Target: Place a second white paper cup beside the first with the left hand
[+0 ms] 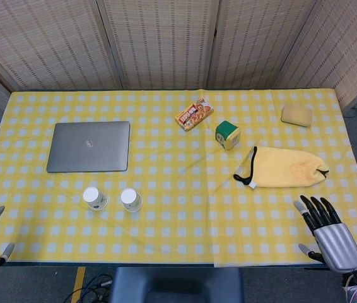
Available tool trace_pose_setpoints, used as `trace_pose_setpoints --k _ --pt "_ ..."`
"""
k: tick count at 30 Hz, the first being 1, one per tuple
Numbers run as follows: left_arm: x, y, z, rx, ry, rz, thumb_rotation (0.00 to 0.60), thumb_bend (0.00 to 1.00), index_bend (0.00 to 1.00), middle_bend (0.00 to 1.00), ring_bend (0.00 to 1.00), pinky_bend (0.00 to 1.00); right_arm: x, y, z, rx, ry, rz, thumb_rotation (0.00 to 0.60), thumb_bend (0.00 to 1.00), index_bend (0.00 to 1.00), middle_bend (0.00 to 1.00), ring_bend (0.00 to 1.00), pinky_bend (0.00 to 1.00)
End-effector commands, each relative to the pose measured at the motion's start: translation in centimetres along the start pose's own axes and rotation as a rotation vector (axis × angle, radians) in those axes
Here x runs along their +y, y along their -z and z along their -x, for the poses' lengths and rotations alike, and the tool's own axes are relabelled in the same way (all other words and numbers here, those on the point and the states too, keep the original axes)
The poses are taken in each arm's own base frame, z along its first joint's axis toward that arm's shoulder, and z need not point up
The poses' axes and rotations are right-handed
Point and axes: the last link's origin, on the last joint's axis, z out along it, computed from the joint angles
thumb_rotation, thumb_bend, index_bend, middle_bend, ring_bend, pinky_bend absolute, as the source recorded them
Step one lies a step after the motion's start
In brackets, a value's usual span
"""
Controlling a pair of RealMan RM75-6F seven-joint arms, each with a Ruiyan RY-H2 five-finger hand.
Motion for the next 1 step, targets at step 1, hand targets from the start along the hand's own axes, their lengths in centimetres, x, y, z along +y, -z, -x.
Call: trace_pose_setpoints --k 1 --pt "-0.07 0.25 0.23 0.002 0.01 -0.001 0.6 0.32 0.03 0.0 0.0 0.16 -0.09 -0.02 0.07 -0.003 -0.001 -0.001 0.6 0.16 0.0 0.0 0.0 0.0"
